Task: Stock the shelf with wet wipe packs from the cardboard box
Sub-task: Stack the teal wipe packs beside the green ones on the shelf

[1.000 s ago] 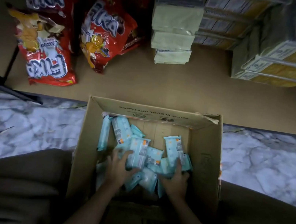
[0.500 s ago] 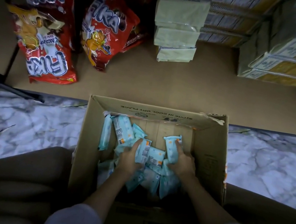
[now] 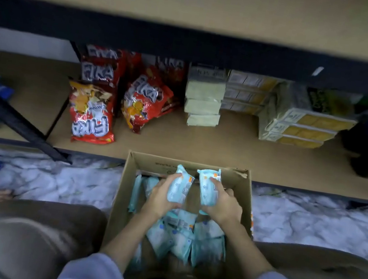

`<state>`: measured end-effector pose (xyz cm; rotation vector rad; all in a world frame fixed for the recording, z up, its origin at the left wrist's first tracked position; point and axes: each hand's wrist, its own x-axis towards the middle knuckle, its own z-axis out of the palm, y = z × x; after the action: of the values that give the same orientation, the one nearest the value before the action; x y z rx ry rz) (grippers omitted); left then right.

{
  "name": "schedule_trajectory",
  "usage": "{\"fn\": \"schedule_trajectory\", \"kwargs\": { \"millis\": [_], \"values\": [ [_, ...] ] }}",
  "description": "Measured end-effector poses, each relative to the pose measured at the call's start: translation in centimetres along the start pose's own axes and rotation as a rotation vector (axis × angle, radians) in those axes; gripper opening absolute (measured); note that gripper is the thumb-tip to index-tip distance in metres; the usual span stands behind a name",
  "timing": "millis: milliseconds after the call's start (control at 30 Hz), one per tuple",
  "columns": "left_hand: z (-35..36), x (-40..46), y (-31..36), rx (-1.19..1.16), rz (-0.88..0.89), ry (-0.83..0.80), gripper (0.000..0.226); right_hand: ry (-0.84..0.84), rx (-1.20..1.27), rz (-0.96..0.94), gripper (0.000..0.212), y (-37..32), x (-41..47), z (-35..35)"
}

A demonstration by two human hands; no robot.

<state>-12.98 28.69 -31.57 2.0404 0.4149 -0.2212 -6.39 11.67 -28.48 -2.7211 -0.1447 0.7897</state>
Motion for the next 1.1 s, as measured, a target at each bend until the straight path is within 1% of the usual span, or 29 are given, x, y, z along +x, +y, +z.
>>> {"fn": "schedule_trajectory", "kwargs": {
  "millis": [100,267,467,567,633,767,900,1100],
  "values": [
    [-2.7,-1.8,4.1,-0.029,0.122,0.099,0.080,0.102,0.020,-0.079,0.083,-1.8,-3.7,-3.4],
    [-7.1,-5.0,11.4,-0.018,0.324,0.243,0.081,0.351,0.127,-0.228,0.076,-3.9,-9.6,-9.0],
    [-11.5,-9.0,18.8,-0.033,0.541,0.350,0.076,0.653,0.222,-0.426,0.072,-5.6,-14.8,-15.0],
    [-13.5,-10.2,21.9,-0.022,0.640,0.396,0.069,0.766,0.269,-0.485,0.070,-6.3,-16.2,-17.6],
    [-14.8,-10.2,23.9,-0.018,0.674,0.421,0.067,0.813,0.275,-0.488,0.068,-7.1,-16.4,-19.6],
    [-17.1,-8.6,26.9,-0.031,0.630,0.453,0.069,0.845,0.320,-0.442,0.067,-9.2,-15.4,-23.5],
    [-19.0,-6.2,28.5,0.078,0.521,0.430,0.067,0.820,0.264,-0.400,0.067,-11.2,-14.1,-26.7],
    [-20.7,-3.5,29.2,0.324,0.347,0.362,0.046,0.718,0.124,-0.350,0.065,-12.5,-12.4,-28.6]
  ]
}}
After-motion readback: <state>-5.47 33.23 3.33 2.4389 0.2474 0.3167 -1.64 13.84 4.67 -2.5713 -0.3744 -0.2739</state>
